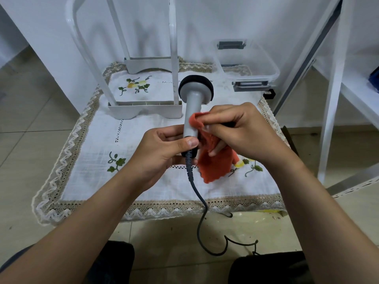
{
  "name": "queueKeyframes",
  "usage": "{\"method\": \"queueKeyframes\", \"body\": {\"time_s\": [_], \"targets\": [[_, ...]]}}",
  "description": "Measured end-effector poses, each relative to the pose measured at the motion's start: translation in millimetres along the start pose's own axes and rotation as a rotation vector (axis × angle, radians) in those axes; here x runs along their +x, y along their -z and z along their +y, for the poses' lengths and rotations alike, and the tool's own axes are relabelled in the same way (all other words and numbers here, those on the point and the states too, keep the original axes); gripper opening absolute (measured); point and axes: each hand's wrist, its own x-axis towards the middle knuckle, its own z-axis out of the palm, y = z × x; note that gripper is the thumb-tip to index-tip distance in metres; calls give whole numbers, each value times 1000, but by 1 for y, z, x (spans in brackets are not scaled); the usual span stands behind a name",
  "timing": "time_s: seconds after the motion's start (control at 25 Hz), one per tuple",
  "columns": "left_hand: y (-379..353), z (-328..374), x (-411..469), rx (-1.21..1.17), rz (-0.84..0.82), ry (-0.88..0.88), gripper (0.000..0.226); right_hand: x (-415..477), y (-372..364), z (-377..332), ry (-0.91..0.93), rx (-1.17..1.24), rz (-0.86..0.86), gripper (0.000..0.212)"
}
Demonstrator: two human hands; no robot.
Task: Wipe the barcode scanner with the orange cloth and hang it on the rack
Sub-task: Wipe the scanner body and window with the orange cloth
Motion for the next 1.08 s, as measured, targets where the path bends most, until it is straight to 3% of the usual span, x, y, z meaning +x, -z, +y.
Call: {"method": "queueKeyframes", "body": {"time_s": [0.08,0.24,0.4,0.56,0.72,0.88,1.08], "targets": [[-1,-1,0,0,-5,4,24,0,-1,-1,15,11,41,28],[-1,1,-1,-7,-29,-13,27,-4,3,-5,-11,7,-118,26],[-2,1,0,-21,-12,-7,14,0,0,-4,8,14,7,27],[0,1,0,-26,-18,-9,25,-3,2,-5,-38,44,-120,28],[-1,1,1,-55,4,1,14,0,-2,-6,9,32,4,30],[-1,2,1,-67,8,1,24,-3,-1,-9,-18,38,-109,30],[0,3,2,-97,34,23,18,-1,-5,-10,-7,45,-41,33]]}}
